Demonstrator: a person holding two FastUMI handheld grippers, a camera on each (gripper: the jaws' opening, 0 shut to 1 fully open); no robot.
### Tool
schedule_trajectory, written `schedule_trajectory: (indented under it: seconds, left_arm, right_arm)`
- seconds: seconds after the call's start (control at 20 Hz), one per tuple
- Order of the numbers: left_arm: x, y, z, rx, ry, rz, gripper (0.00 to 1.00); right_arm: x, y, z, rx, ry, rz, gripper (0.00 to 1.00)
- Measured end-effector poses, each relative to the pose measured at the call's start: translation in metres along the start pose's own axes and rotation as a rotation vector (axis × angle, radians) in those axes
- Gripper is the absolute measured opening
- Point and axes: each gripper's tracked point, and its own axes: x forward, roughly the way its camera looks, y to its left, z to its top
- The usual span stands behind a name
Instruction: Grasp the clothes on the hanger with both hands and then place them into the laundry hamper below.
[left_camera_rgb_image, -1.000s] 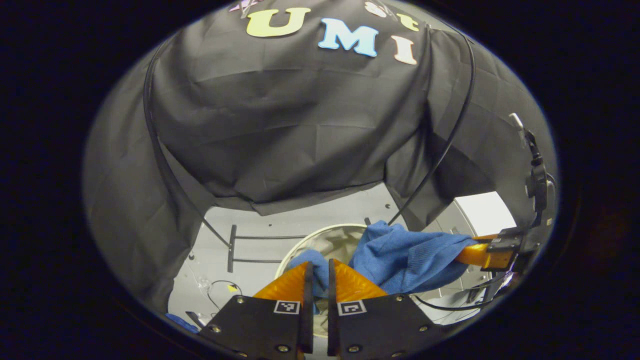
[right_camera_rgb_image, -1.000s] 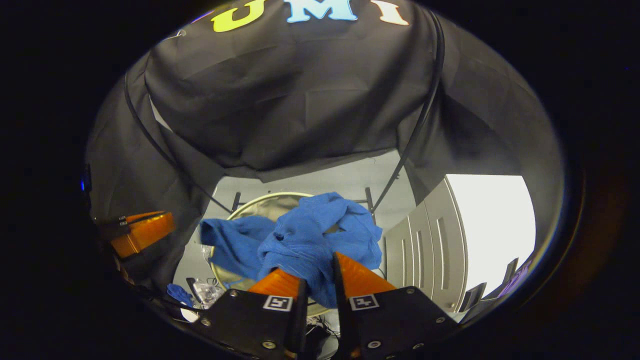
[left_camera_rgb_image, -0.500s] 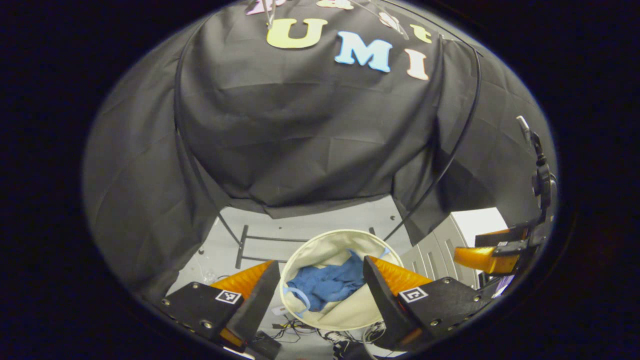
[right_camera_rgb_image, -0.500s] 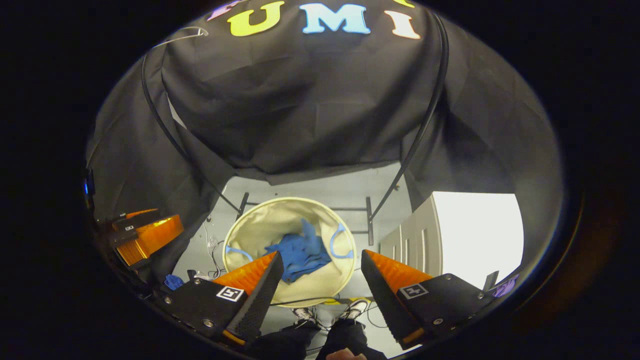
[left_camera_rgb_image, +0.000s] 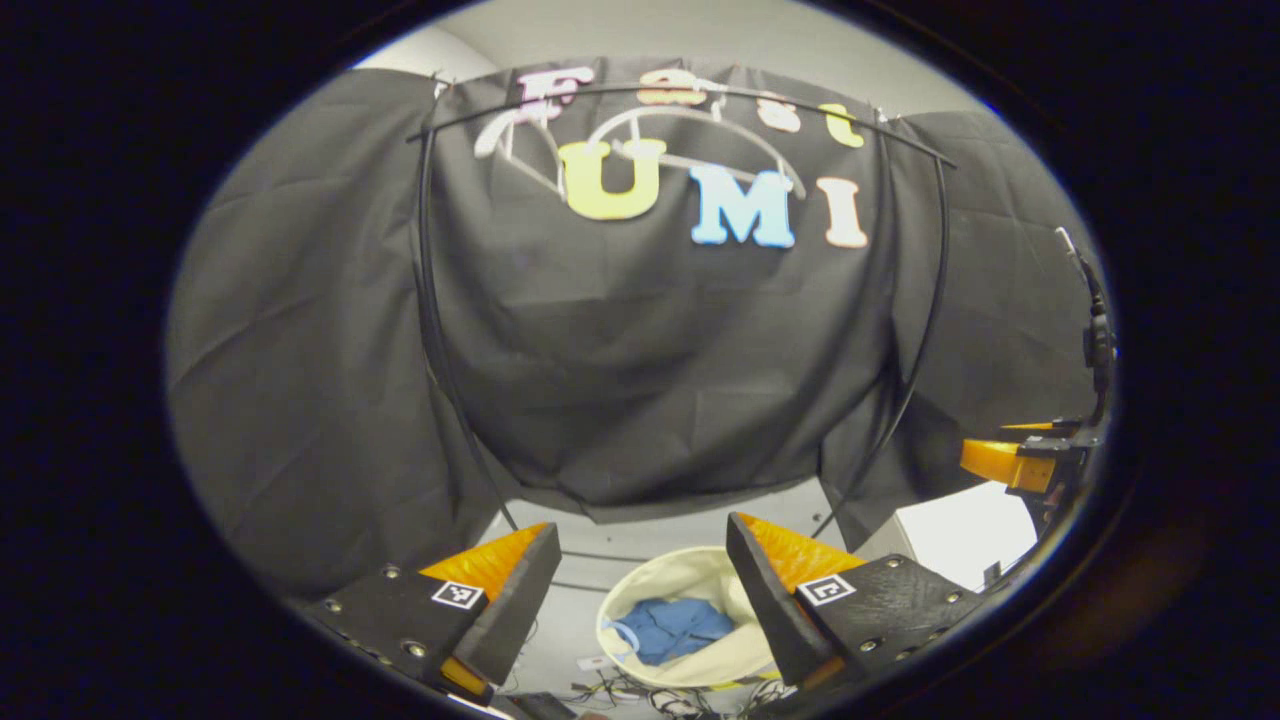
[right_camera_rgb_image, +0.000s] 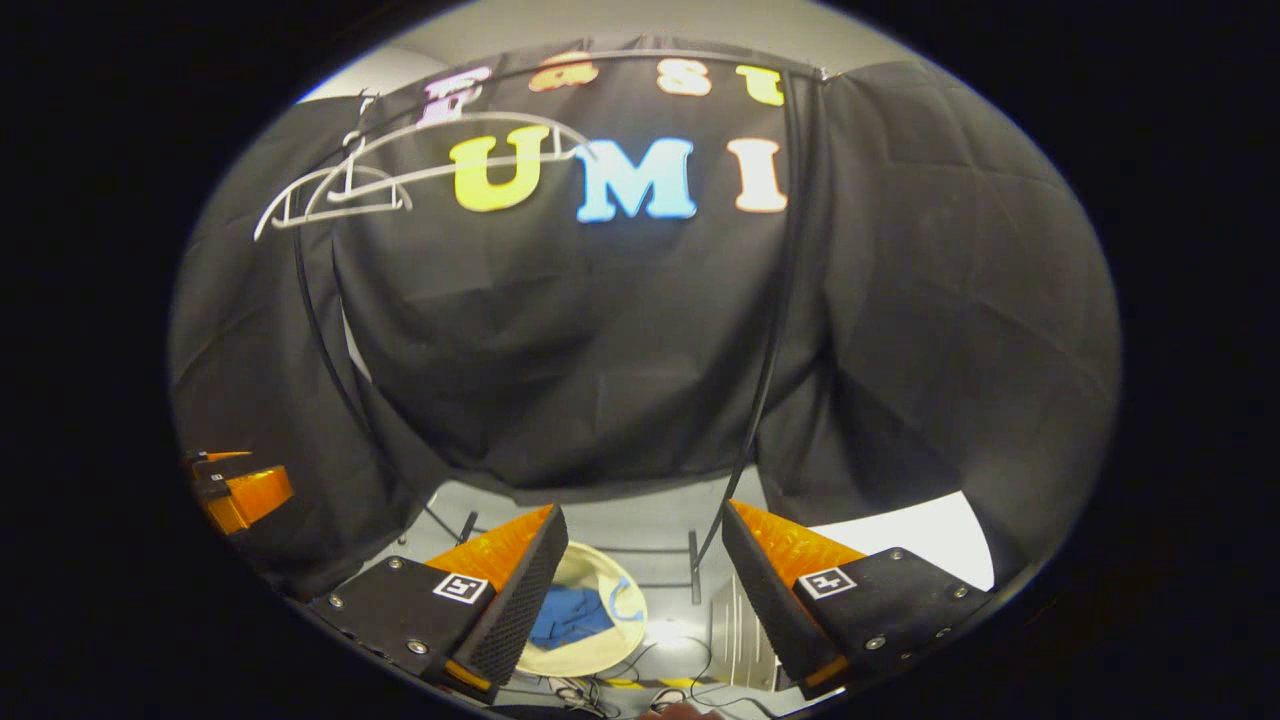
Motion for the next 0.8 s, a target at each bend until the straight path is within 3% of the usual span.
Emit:
schedule_trajectory:
  seconds: [0.2,0.35,0.6,0.8]
  left_arm:
    - [-0.059,-0.035,0.092,0.006,-0.149,0.017,0.98]
    - [-0.090,-0.057,0.149,-0.002,-0.262,0.044,0.98]
    - [-0.140,-0.084,0.193,-0.065,-0.406,0.052,0.99]
    - [-0.176,-0.084,0.226,-0.056,-0.512,0.072,0.98]
  right_arm:
    - [-0.040,-0.029,0.066,0.037,-0.184,0.012,0.96]
    - [-0.057,-0.054,0.091,0.010,-0.269,0.009,0.93]
    - [-0.098,-0.084,0.139,-0.021,-0.438,0.031,0.94]
    - [-0.132,-0.105,0.170,-0.017,-0.565,0.000,0.96]
